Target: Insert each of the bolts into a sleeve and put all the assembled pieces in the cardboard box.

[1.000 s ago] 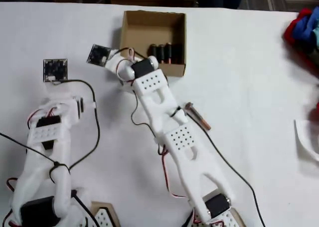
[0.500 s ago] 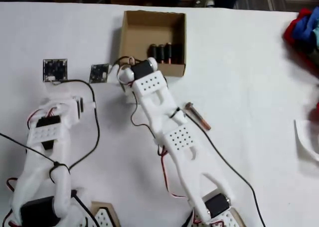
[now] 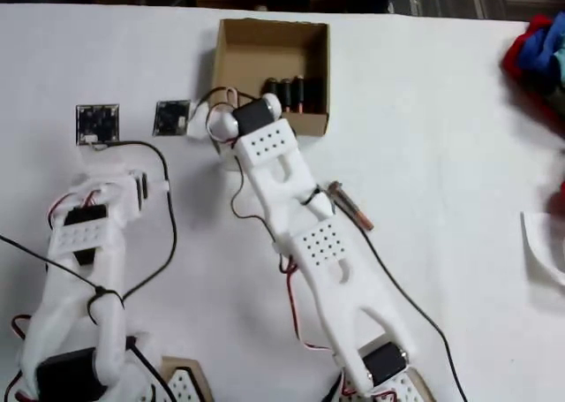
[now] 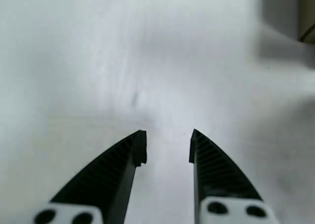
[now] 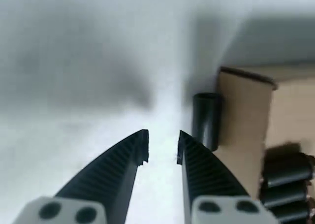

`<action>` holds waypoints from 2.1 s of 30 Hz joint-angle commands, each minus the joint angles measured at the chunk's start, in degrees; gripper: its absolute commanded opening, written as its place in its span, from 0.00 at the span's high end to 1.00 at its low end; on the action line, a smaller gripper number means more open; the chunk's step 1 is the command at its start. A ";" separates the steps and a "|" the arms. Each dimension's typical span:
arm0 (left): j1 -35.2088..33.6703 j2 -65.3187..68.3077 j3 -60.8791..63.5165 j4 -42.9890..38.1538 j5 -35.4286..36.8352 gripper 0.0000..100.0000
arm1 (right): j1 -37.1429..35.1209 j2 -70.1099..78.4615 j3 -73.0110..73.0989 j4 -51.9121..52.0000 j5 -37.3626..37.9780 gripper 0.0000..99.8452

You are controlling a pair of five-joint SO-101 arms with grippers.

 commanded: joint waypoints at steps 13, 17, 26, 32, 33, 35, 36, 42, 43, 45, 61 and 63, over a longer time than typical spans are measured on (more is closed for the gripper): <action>-0.53 -0.79 -0.66 -0.97 -0.18 0.84 | 2.07 0.66 0.35 -6.81 -2.81 0.90; -0.53 -0.79 -0.66 -0.97 -0.18 0.84 | 2.15 0.57 0.35 -6.46 -2.90 0.82; -0.53 -0.53 -0.40 -2.20 -0.18 0.84 | 2.51 1.45 0.62 -6.64 -2.90 0.81; -0.53 -0.53 -0.40 -2.20 -0.18 0.84 | 2.42 4.79 0.70 -7.34 -2.64 0.81; -0.53 -0.53 -0.40 -2.20 -0.18 0.84 | 2.33 5.05 0.70 -7.34 -2.64 0.81; -0.53 -0.62 -0.40 -2.20 -0.18 0.84 | 2.33 5.32 0.70 -6.99 -2.64 0.81; -0.53 -0.70 -0.40 -2.20 -0.18 0.84 | 2.33 5.41 0.70 -6.81 -2.64 0.81; -0.53 -0.70 -0.40 -2.20 -0.18 0.84 | 2.07 3.74 -0.97 1.45 -2.55 0.81; -0.53 -0.70 -0.40 -2.20 -0.18 0.84 | 1.98 3.21 -1.93 2.68 -2.55 0.81; -0.53 -0.79 -0.40 -2.20 -0.18 0.84 | 1.80 1.27 -2.29 3.91 -2.90 0.81; -0.53 -0.79 -0.40 -2.20 -0.18 0.84 | -0.75 2.59 -2.20 -4.18 -8.44 0.81; -0.53 -0.79 -0.40 -2.20 -0.18 0.84 | -1.36 3.65 -2.20 -5.76 -8.53 0.81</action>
